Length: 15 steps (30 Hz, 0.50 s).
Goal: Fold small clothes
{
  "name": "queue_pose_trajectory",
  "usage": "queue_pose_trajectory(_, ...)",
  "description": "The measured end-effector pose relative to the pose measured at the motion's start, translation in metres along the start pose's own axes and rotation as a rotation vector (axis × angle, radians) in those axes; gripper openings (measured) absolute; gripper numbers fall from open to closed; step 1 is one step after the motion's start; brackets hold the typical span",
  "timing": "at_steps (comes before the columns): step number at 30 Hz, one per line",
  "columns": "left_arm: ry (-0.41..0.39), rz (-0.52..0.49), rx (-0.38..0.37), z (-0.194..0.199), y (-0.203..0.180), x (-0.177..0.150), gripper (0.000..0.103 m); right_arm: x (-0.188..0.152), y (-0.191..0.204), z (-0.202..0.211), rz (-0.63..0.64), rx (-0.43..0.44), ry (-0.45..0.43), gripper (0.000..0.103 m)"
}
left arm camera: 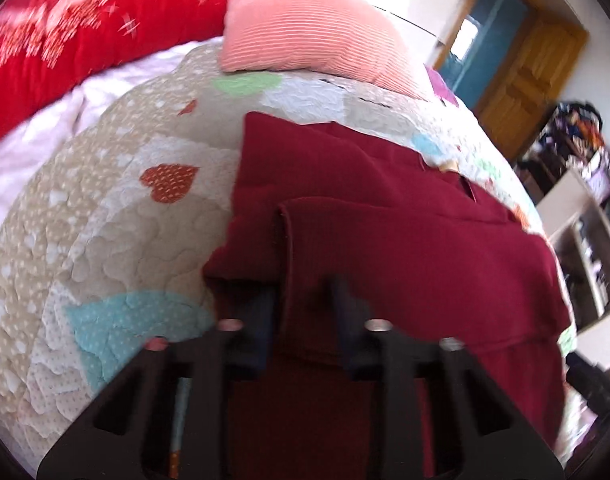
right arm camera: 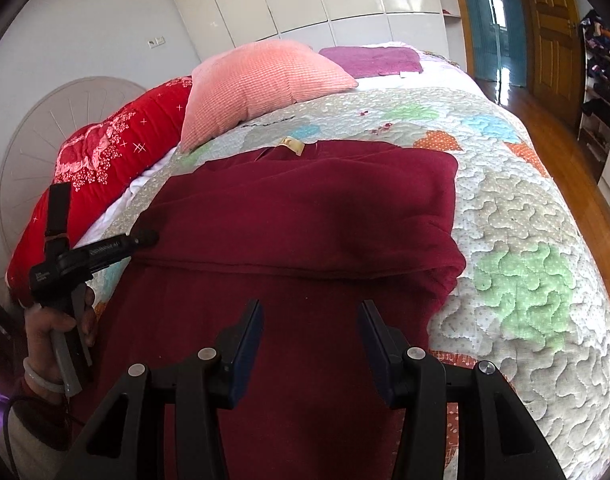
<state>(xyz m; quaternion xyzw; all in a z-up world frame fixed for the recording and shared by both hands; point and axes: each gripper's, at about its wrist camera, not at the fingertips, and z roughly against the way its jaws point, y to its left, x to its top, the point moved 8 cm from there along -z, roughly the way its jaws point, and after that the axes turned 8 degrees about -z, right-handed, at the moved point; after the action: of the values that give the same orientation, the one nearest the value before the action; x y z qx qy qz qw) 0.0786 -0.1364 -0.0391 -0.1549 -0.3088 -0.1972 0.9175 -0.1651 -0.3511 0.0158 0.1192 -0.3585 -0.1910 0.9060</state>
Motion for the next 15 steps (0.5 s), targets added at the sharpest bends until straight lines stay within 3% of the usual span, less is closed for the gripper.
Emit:
queue_pose_trajectory(3, -0.048, -0.031, -0.005, 0.02, -0.011, 0.015, 0.009, 0.007, -0.008, -0.003, -0.013, -0.013, -0.008, 0.047)
queue_pose_trajectory(6, -0.126, -0.068, -0.031, 0.047, -0.024, 0.046, 0.008, 0.024, -0.014, -0.003, -0.026, -0.032, -0.044, 0.047)
queue_pose_trajectory(8, -0.144, -0.09, -0.01, 0.051, -0.026, 0.058, 0.008, 0.039, -0.017, -0.002, -0.042, -0.033, -0.075, 0.047)
queue_pose_trajectory(15, -0.094, -0.013, 0.008, 0.025, -0.001, 0.048, 0.008, 0.054, -0.029, -0.03, -0.037, -0.094, -0.05, 0.047)
